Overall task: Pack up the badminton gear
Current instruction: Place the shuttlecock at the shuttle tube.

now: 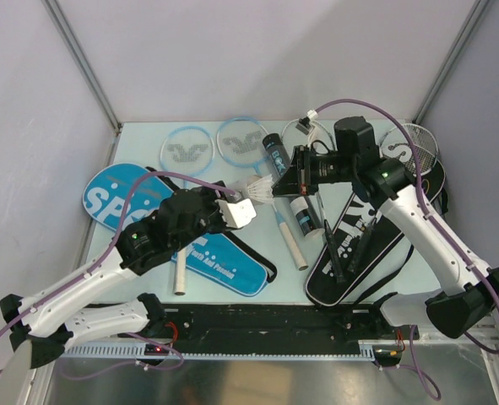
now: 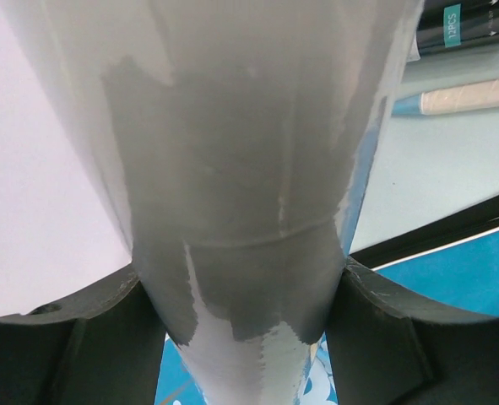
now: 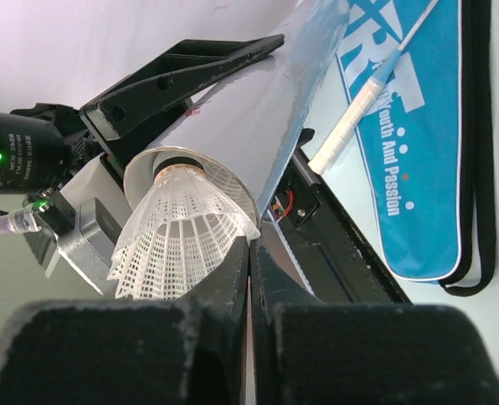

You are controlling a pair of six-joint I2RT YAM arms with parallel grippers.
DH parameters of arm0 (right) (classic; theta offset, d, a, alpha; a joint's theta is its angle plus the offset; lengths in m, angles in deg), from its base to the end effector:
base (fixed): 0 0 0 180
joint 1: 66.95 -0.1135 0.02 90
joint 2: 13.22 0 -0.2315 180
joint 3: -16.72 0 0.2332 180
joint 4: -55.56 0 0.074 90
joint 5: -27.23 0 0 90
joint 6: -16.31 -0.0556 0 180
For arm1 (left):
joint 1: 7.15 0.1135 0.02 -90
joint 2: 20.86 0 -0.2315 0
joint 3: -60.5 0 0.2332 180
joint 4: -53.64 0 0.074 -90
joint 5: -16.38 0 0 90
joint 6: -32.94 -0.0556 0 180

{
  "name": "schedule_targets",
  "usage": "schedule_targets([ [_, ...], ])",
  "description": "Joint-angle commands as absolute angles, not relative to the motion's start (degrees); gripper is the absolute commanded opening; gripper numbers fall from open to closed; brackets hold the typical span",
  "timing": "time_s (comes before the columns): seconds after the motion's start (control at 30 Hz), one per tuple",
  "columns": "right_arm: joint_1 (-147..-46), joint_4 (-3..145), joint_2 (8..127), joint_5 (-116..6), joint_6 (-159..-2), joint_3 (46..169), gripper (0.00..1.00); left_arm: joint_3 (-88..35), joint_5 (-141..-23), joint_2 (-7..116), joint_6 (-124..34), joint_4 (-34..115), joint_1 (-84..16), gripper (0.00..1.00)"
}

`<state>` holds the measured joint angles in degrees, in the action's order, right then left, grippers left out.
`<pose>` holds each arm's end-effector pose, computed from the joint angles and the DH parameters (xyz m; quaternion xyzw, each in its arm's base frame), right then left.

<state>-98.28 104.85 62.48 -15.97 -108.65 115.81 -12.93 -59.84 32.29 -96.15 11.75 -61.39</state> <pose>0.2161 0.1790 0.3815 -0.1860 0.7842 0.5481 0.2237 0.1387 -0.1699 0.3324 0.5510 0.6126 0.0248 0.5662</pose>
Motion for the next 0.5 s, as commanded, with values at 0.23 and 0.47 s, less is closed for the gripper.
schedule_targets([
  [0.23,-101.89,104.01,61.51,-24.89,-108.78,119.00,0.06,-13.21,-59.62,32.24,-98.90,16.43,-63.31,0.55],
  [0.47,-103.10,102.48,60.98,-25.21,-108.99,119.05,0.18,-13.34,-59.68,32.32,-98.41,16.49,-63.32,0.55],
])
